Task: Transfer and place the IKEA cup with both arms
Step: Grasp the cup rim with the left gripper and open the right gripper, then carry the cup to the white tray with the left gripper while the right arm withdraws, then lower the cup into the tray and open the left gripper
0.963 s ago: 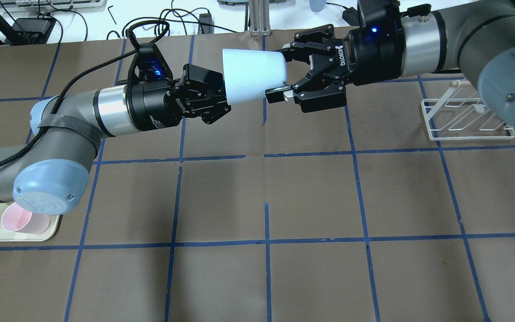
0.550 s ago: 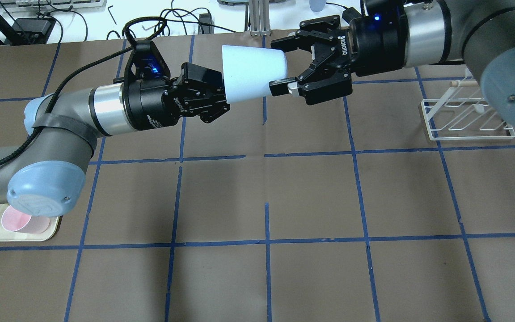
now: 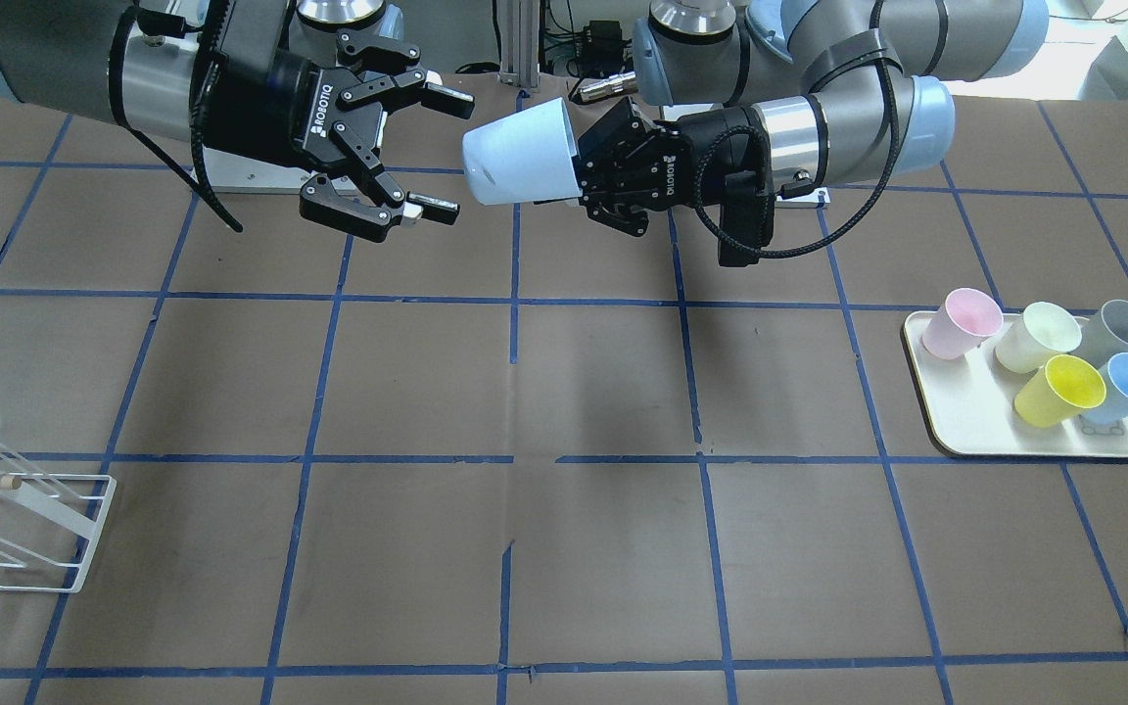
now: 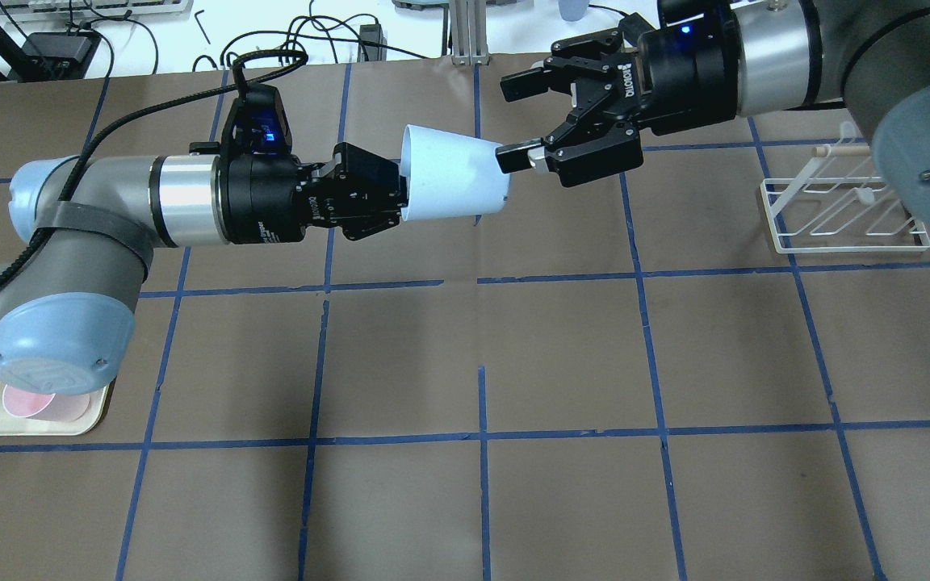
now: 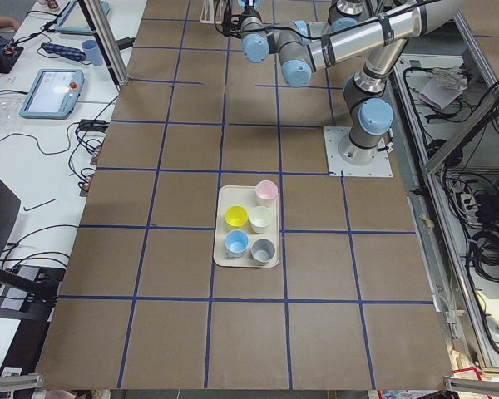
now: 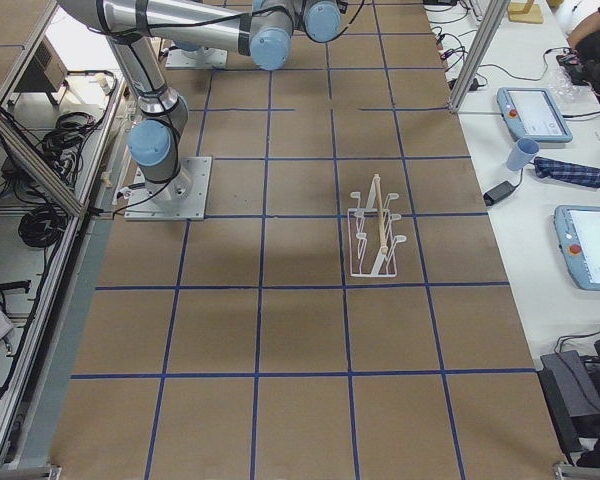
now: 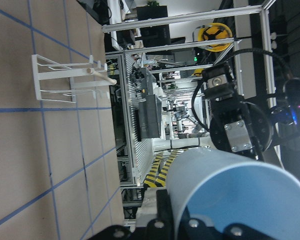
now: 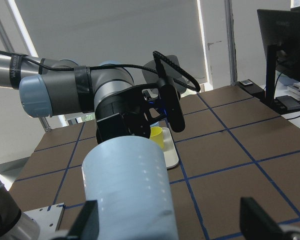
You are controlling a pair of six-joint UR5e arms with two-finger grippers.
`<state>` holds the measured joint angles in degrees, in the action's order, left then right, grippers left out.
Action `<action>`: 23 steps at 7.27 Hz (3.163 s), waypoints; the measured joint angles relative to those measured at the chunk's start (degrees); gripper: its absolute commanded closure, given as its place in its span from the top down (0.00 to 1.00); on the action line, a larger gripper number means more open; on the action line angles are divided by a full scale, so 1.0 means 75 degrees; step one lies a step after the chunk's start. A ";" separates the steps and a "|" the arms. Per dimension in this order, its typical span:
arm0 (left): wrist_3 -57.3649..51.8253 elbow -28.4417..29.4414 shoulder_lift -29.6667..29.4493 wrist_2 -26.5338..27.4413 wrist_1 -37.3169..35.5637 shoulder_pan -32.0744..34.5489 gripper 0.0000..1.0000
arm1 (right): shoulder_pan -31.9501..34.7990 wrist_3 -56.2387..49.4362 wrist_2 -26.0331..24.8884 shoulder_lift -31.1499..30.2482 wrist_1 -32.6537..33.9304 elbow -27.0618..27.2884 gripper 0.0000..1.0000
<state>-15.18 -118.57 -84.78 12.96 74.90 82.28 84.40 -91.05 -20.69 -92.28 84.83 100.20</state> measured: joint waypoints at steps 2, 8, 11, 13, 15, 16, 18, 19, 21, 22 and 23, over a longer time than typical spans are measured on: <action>0.0028 0.0015 0.0193 0.1613 -0.0105 -0.0602 0.00 | 0.0007 0.0377 -0.1558 0.0019 0.0013 -0.0166 1.00; -0.1149 0.0784 -0.0058 0.8641 -0.0333 -0.1736 0.00 | -0.0142 0.3643 -0.6252 0.0237 0.0132 -0.0818 1.00; -0.3580 0.1624 -0.1126 1.0489 -0.0411 -0.2634 0.00 | -0.0134 0.5741 -0.8209 -0.0382 0.0144 -0.0741 1.00; -0.4880 0.1812 -0.2005 1.0587 -0.1016 -0.3408 0.00 | -0.0109 0.7257 -0.8825 -0.0660 0.0362 -0.0716 1.00; -0.5637 0.1852 -0.2758 1.0570 -0.1770 -0.3846 0.00 | -0.0050 0.9104 -0.9127 -0.0715 0.0635 -0.0709 1.00; -0.5995 0.1852 -0.3069 1.0538 -0.2082 -0.4037 0.00 | -0.0030 1.0133 -0.9132 -0.0700 0.0750 -0.0710 1.00; -0.6349 0.1850 -0.3411 1.0383 -0.2326 -0.4220 0.00 | 0.0023 1.1547 -0.9048 -0.0598 0.1122 -0.0705 1.00; -0.6391 0.1845 -0.3446 1.0219 -0.2335 -0.4246 0.40 | 0.0153 1.2060 -0.9041 -0.0533 0.1328 -0.0705 1.00; -0.6411 0.1799 -0.3504 1.0091 -0.2333 -0.4296 0.58 | 0.0632 1.2715 -0.9066 -0.0339 0.1690 -0.0724 1.00; -0.6412 0.1807 -0.3544 1.0086 -0.2332 -0.4320 0.58 | 0.0760 1.2847 -0.9049 -0.0263 0.1756 -0.0762 1.00; -0.6410 0.1827 -0.3569 1.0103 -0.2313 -0.4331 0.58 | 0.0812 1.2924 -0.9031 -0.0197 0.1786 -0.0814 1.00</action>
<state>-63.26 -104.87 -111.55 88.73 57.55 49.80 90.50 5.88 -88.42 -93.76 98.22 94.10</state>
